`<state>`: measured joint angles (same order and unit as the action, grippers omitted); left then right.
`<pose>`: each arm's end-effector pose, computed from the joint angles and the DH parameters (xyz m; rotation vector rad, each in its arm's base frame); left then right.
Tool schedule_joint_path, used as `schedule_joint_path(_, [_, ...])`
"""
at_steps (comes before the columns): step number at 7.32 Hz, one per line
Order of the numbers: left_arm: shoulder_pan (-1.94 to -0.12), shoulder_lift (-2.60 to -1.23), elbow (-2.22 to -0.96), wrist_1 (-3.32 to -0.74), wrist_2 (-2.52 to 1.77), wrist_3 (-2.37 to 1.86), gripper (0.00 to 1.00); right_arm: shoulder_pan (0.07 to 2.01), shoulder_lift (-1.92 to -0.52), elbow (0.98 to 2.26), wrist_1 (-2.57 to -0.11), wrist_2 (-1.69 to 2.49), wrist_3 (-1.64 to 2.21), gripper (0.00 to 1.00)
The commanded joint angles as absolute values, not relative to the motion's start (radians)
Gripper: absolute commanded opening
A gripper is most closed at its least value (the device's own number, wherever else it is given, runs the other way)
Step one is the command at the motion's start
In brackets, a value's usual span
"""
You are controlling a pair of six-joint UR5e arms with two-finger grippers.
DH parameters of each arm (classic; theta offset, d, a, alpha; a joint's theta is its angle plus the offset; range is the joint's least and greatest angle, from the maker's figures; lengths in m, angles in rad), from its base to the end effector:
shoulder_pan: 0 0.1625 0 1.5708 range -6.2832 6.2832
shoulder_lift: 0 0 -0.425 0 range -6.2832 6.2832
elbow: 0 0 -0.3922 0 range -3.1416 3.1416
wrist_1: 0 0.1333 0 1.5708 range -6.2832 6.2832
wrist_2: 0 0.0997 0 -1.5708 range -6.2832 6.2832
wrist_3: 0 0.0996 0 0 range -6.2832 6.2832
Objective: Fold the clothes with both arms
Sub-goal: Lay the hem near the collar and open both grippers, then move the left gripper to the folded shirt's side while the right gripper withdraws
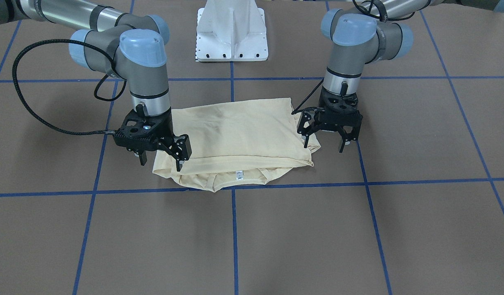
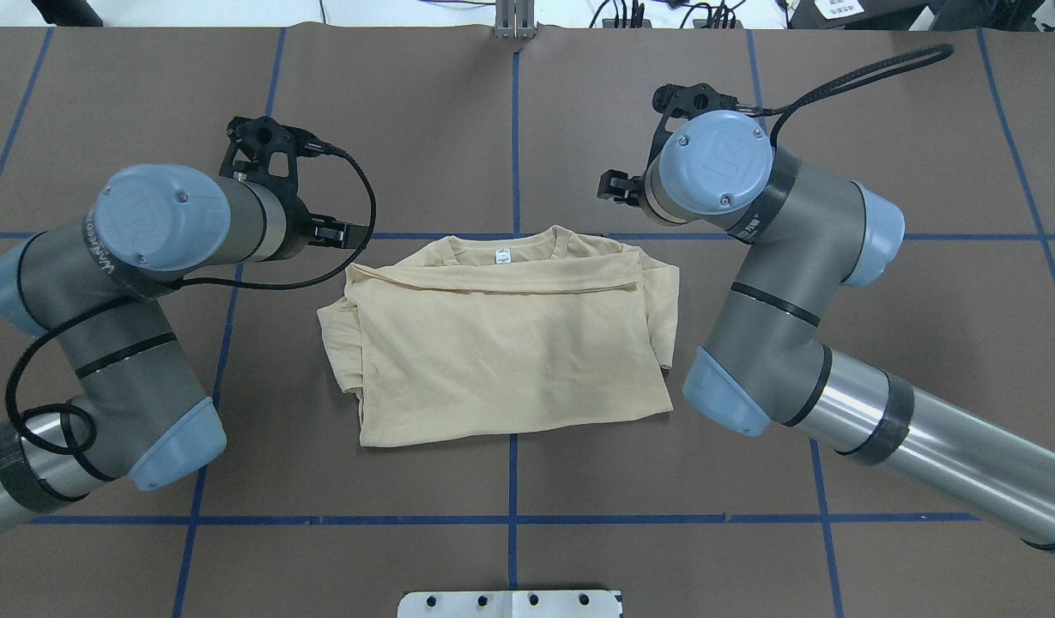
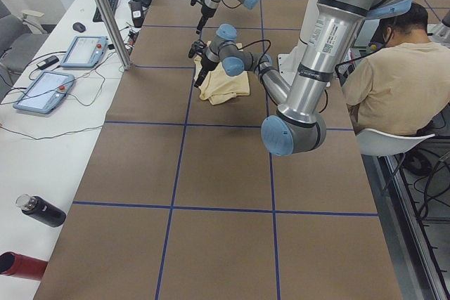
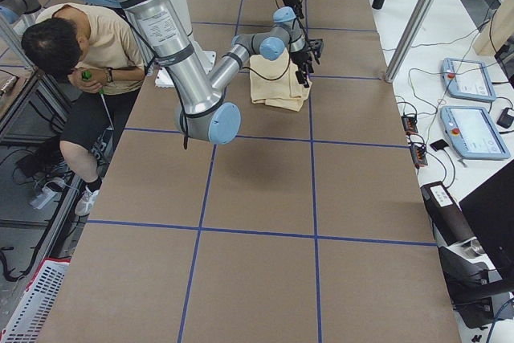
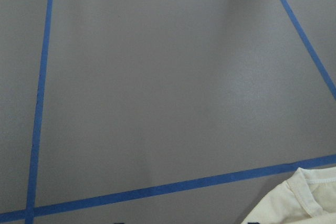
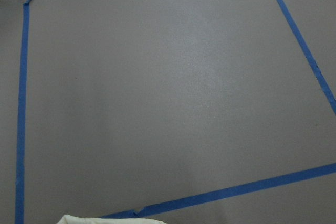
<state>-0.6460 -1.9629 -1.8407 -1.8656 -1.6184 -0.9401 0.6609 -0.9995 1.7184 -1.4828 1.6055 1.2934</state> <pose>0.4101 -0.4702 0.2900 0.5347 0.7944 0.0087 -0.4459 -0.5112 0.2586 0.3373 -0.7384 0.3483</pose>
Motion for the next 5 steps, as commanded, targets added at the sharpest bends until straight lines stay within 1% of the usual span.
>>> schedule_joint_path(1, [-0.628, -1.857, -1.902, -1.914, -1.699, -0.969, 1.00, 0.696, -1.150, 1.808, -1.340, 1.707, 1.209, 0.99])
schedule_joint_path(2, [-0.568, -1.779, -1.901, -2.057, -1.700, -1.027, 1.00, 0.721, -1.243, 1.812, -1.175, 1.777, 1.174, 0.99])
schedule_joint_path(3, [-0.516, -1.725, -1.902, -2.145, -1.694, -1.099, 1.00, 0.770, -1.296, 1.815, -1.151, 1.843, 1.131, 0.99])
schedule_joint_path(4, [-0.441, -1.715, -1.901, -2.149, -1.657, -1.188, 1.00, 0.793, -1.322, 1.815, -1.152, 1.853, 1.091, 0.99])
schedule_joint_path(5, [-0.367, -1.718, -1.902, -2.149, -1.607, -1.263, 0.93, 0.799, -1.324, 1.813, -1.154, 1.853, 1.077, 0.99])
